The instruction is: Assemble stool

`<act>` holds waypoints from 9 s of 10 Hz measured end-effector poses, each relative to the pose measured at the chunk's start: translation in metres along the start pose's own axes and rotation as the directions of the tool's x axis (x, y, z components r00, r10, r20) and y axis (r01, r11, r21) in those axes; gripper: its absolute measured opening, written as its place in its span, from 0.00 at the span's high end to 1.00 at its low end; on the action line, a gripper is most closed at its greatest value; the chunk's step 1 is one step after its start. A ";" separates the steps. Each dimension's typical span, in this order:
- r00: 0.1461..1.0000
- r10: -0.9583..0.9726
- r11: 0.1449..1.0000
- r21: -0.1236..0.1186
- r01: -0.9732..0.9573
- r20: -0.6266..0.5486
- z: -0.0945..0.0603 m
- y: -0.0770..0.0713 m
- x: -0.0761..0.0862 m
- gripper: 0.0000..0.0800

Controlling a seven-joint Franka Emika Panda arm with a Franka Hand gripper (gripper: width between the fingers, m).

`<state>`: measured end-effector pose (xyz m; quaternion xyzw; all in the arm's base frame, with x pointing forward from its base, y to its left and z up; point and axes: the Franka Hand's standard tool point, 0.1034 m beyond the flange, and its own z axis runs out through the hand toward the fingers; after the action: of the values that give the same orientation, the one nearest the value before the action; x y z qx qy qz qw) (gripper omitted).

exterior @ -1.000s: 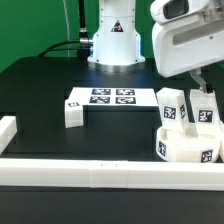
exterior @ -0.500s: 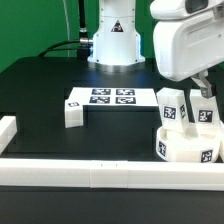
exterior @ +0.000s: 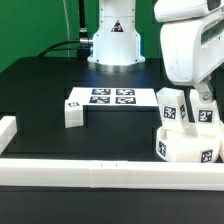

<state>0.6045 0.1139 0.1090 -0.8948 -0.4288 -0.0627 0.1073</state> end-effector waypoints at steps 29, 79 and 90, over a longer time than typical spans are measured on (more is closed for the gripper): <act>0.576 0.814 0.573 -0.054 -0.818 -0.072 0.023 0.010 -0.019 0.57; 0.814 0.575 0.814 -0.041 -0.579 -0.082 -0.010 0.027 0.004 0.19; 0.918 -0.381 0.909 -0.133 0.394 0.113 0.003 0.031 0.002 0.19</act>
Offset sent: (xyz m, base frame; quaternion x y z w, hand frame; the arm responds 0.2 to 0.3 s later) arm -0.0053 -0.0071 -0.0132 -0.0375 -0.0210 -0.0628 0.9971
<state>0.6301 0.0968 0.1019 -0.7991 -0.5961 -0.0777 0.0057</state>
